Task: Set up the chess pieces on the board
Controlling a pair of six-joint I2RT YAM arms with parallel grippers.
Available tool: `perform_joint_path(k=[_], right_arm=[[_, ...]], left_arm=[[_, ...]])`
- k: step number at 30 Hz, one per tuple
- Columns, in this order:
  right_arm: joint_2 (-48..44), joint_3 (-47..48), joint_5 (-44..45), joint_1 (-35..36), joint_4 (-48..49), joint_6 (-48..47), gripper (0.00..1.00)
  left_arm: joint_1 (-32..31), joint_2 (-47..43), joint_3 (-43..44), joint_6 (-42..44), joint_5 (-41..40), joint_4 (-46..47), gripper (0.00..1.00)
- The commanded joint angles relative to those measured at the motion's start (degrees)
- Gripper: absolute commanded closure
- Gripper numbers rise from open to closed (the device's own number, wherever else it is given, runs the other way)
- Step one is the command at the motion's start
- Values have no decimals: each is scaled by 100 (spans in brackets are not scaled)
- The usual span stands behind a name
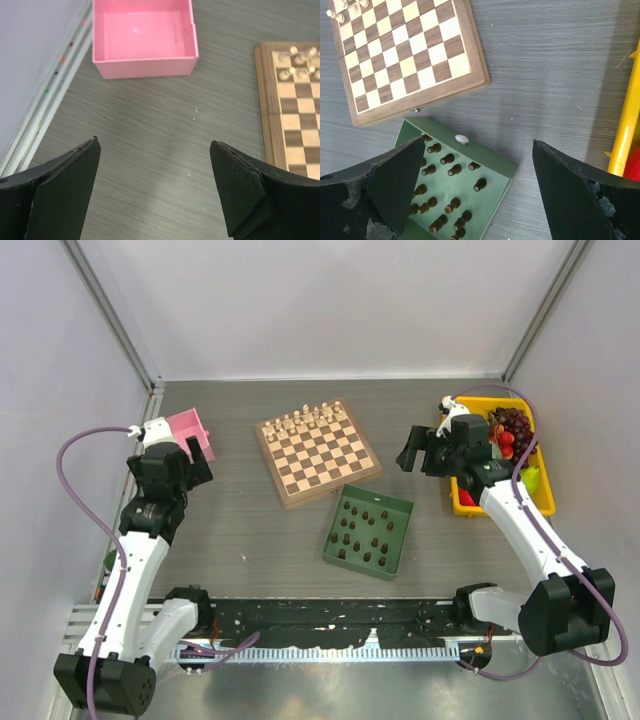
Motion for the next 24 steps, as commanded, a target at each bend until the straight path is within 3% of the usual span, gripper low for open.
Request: perform_joint_path(k=[1, 4, 9, 16, 22, 24], right_arm=[[-101, 361, 36, 138, -332, -95, 5], [-101, 423, -43, 287, -595, -280, 1], [144, 520, 386, 857, -1105, -183, 12], [381, 344, 1256, 1974, -1044, 106, 25], [891, 327, 1477, 2273, -992, 291, 44], [1067, 335, 1433, 2361, -913, 274, 46]], left_arm=[[-2, -295, 182, 208, 804, -444, 1], [-2, -506, -37, 280, 788, -340, 1], [-2, -673, -355, 376, 867, -233, 1], [-2, -656, -399, 403, 832, -418, 1], [-2, -691, -451, 368, 735, -436, 1], [-11, -691, -451, 368, 691, -444, 1]])
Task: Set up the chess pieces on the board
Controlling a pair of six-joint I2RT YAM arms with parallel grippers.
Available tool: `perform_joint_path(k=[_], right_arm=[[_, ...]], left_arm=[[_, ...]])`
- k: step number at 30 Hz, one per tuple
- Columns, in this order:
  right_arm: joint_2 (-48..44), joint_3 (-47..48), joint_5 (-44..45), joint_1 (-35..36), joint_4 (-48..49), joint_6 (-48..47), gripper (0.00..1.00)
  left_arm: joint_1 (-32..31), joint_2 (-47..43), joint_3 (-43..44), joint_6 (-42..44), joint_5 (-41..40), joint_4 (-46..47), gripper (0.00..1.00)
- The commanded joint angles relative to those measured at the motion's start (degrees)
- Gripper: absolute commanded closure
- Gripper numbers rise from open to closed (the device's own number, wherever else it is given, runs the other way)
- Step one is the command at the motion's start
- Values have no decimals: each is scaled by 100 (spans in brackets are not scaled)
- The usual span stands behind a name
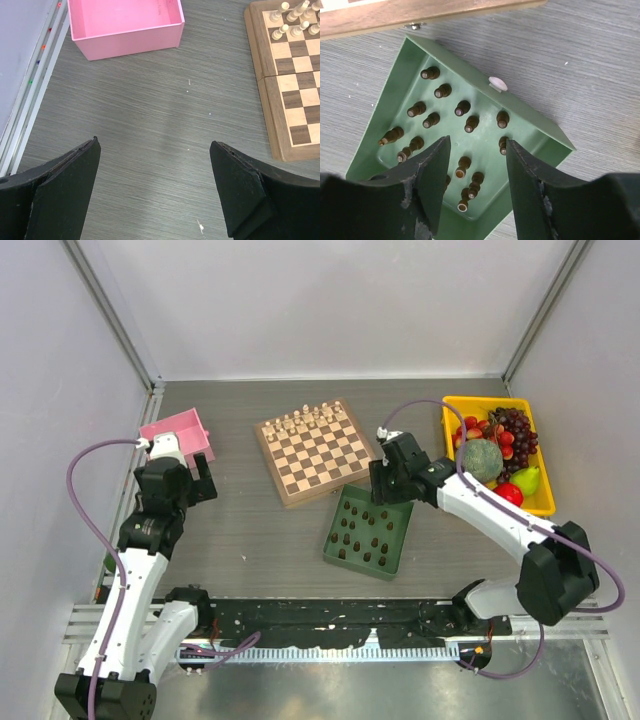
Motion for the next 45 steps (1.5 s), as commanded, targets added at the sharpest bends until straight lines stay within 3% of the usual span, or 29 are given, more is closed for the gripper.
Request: perform_joint_path(k=[1, 6, 26, 29, 43, 45], right_arm=[[287, 60, 253, 198, 176, 127, 46], [735, 156, 130, 330, 290, 127, 57], [1782, 535, 227, 567, 467, 13, 61], [1799, 508, 183, 585, 449, 13, 66], [1993, 508, 147, 594, 396, -40, 68], [1984, 517, 165, 594, 396, -49, 74]], left_arm=[[-2, -57, -25, 55, -82, 17, 1], [-2, -57, -16, 46, -100, -36, 1], [-2, -39, -16, 46, -241, -124, 1], [-2, -39, -8, 46, -249, -124, 1], [-11, -31, -8, 29, -276, -177, 1], [-2, -39, -7, 29, -276, -194, 1]])
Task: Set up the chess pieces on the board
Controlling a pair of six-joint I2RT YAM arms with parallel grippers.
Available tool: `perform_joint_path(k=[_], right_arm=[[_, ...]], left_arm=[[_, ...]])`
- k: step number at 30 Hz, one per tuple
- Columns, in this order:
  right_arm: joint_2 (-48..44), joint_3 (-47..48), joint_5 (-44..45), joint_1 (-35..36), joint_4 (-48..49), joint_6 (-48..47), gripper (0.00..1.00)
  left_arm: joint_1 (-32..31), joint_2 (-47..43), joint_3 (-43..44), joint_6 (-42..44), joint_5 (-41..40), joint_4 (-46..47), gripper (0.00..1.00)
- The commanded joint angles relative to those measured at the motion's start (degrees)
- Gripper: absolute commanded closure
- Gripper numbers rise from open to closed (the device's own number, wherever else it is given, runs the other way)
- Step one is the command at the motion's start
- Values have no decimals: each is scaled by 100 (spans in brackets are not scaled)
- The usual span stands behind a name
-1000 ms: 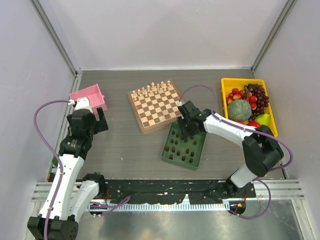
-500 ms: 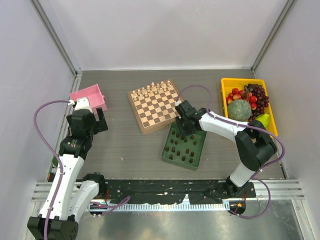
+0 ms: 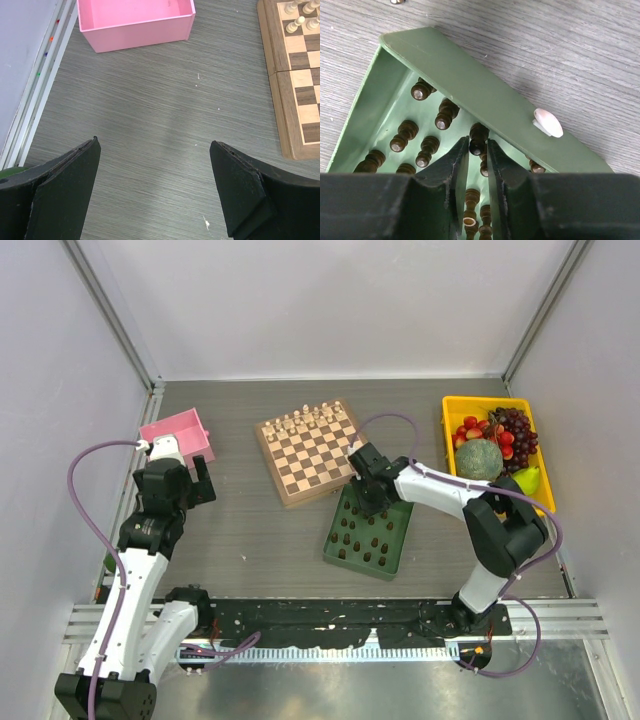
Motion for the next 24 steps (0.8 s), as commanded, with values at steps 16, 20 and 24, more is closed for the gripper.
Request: perform_joint_path(k=[16, 20, 24], right_arm=[[-1234, 843, 254, 164, -821, -53, 85], [-1227, 1317, 61, 181, -918, -88, 85], [-578, 2082, -45, 252, -1041, -211, 85]], left_arm=[[-2, -4, 41, -24, -250, -81, 1], [-2, 5, 76, -24, -321, -125, 1], [-2, -4, 76, -77, -400, -160, 1]])
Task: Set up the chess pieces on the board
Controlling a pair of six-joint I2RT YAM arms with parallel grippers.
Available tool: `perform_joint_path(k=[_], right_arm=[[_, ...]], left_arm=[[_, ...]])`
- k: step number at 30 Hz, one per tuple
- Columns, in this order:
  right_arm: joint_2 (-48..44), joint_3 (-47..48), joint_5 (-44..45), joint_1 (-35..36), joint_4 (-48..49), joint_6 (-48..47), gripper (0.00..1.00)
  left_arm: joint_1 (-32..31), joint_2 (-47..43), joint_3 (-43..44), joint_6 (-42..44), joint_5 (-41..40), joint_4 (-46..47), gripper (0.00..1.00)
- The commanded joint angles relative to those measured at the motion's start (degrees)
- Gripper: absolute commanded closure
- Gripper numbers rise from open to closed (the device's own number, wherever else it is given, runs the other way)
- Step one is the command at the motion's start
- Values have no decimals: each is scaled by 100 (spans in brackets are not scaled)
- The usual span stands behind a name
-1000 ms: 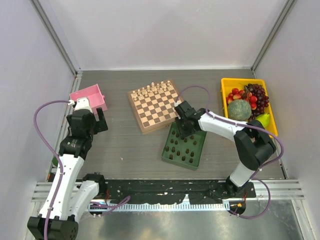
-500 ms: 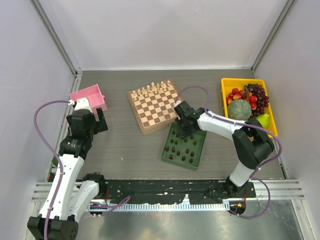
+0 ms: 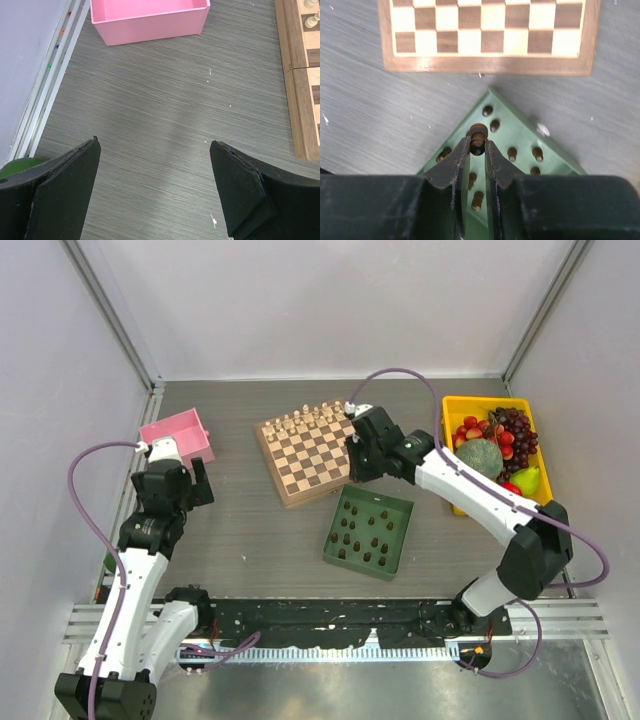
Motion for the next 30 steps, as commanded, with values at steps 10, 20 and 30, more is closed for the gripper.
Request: perform_joint_path(k=[10, 20, 30], right_arm=[[2687, 3139, -36, 512, -825, -508, 85], [4242, 5011, -62, 758, -1388, -596, 85], [4981, 5759, -212, 776, -1477, -649, 85]], left_arm=[[-11, -28, 67, -125, -179, -33, 1], [-11, -28, 76, -160, -91, -33, 1], [-2, -28, 76, -169, -3, -25, 1]])
